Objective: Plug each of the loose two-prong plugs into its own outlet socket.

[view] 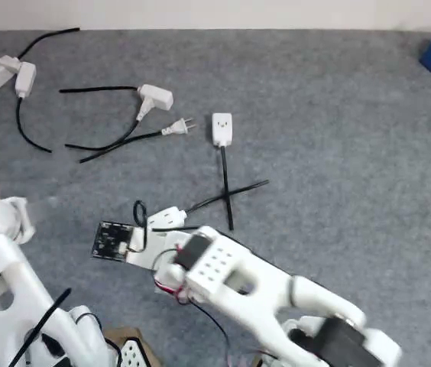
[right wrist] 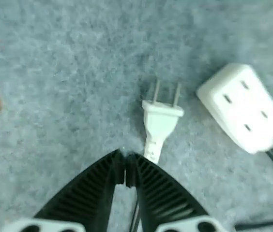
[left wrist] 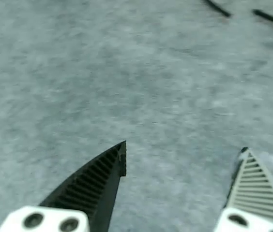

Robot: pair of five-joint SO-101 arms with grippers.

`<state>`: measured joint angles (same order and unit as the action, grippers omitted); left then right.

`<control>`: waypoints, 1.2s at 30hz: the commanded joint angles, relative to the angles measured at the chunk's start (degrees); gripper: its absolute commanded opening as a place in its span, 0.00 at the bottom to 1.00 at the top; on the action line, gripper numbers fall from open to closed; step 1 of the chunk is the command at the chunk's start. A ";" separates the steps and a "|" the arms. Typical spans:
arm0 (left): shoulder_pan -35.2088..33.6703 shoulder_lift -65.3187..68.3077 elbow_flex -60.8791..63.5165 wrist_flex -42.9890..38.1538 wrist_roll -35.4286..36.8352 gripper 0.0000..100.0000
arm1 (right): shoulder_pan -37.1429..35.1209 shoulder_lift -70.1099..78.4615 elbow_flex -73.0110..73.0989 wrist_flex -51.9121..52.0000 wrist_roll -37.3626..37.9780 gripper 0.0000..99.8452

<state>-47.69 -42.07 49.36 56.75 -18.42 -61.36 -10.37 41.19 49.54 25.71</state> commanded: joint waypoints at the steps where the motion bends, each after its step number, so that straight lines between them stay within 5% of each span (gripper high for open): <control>1: -2.95 -0.57 -0.22 -1.58 -2.81 0.35 | -0.22 6.46 -5.14 -2.24 0.70 0.03; 8: -3.74 -0.57 -0.31 -1.58 -3.08 0.35 | 1.19 13.76 -7.87 -3.47 0.70 0.15; 36: -3.30 -0.57 -0.22 -1.58 -5.10 0.35 | 8.04 -0.13 -2.59 -0.22 2.55 0.15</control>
<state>-51.12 -42.07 49.36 56.22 -23.16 -53.45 -8.35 38.90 49.45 27.56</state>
